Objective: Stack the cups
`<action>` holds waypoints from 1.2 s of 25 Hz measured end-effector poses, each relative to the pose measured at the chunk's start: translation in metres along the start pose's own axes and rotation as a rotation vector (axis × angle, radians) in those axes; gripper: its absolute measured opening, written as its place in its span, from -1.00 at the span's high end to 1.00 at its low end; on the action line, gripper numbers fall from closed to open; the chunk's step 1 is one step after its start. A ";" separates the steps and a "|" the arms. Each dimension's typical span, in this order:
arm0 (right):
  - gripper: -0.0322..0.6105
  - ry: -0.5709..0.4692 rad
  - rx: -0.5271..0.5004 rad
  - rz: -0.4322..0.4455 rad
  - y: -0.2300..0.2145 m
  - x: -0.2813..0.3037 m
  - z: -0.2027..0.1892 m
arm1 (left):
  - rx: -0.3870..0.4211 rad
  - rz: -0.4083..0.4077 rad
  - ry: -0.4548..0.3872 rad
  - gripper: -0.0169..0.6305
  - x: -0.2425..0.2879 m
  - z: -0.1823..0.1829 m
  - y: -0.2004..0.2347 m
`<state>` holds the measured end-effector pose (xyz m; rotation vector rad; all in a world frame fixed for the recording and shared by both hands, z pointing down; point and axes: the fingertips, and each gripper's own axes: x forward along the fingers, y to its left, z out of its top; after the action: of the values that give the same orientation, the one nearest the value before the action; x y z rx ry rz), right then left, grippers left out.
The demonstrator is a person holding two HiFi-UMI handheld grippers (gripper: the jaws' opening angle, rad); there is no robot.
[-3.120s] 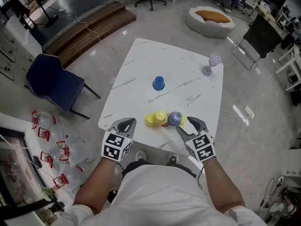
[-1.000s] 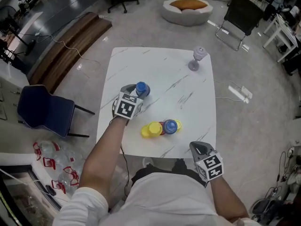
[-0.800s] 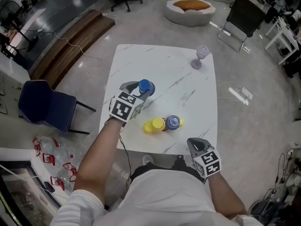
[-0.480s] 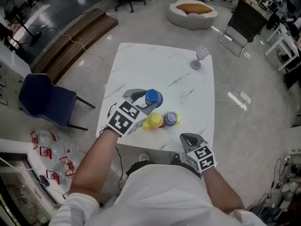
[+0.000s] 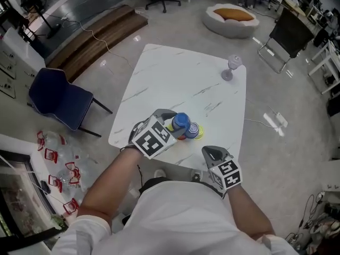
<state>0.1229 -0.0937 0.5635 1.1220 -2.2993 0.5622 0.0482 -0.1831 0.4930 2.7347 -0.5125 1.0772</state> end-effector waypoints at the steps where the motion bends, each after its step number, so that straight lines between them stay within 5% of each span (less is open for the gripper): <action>1: 0.88 -0.001 -0.001 0.004 -0.001 0.000 0.000 | 0.007 0.005 0.008 0.24 0.002 -0.001 -0.001; 23: 0.88 0.000 0.009 -0.027 -0.009 -0.013 -0.010 | 0.006 -0.017 0.040 0.22 0.022 -0.016 -0.009; 30: 0.88 0.001 0.016 -0.036 -0.009 -0.016 -0.014 | -0.002 -0.027 0.036 0.00 0.022 -0.020 -0.010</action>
<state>0.1421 -0.0819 0.5660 1.1678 -2.2733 0.5686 0.0537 -0.1742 0.5224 2.7075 -0.4691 1.1165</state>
